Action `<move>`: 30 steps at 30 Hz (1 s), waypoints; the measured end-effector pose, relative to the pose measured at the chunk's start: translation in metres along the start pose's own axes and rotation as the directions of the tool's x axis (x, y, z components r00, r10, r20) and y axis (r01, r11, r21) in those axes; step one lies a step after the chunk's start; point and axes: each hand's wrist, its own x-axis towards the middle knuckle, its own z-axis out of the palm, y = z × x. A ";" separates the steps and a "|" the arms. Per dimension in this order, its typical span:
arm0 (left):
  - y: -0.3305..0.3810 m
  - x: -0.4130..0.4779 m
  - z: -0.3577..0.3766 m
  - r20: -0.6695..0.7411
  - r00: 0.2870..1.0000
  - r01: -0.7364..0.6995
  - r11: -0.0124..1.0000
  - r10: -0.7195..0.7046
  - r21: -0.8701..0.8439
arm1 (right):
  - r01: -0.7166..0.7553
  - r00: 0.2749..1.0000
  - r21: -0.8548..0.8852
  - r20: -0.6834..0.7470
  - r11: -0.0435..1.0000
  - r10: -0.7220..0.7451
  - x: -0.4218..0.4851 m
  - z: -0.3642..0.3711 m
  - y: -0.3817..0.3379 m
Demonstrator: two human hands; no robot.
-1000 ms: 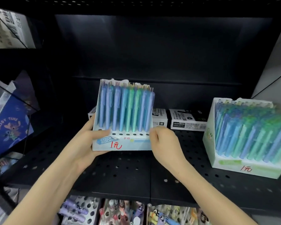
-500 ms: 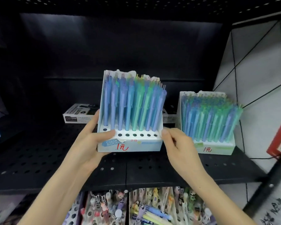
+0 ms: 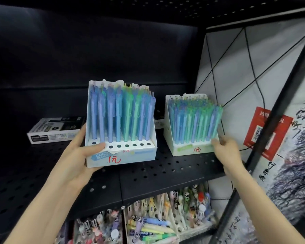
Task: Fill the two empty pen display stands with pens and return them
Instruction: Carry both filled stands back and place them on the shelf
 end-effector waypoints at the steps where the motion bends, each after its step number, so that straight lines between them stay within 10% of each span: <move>1: 0.001 0.001 -0.002 0.003 1.000 0.006 1.000 -0.006 -0.006 | -0.069 0.996 0.075 0.066 0.995 0.064 0.004 0.000 -0.002; 22: 0.001 -0.012 -0.009 -0.033 0.999 0.023 0.996 -0.026 -0.088 | -0.129 0.985 0.421 -0.047 0.898 0.164 -0.062 -0.019 0.025; 30: 0.004 -0.032 0.002 -0.053 0.997 0.049 0.994 -0.054 -0.093 | -0.373 0.927 0.512 0.228 0.773 0.296 -0.078 -0.023 0.021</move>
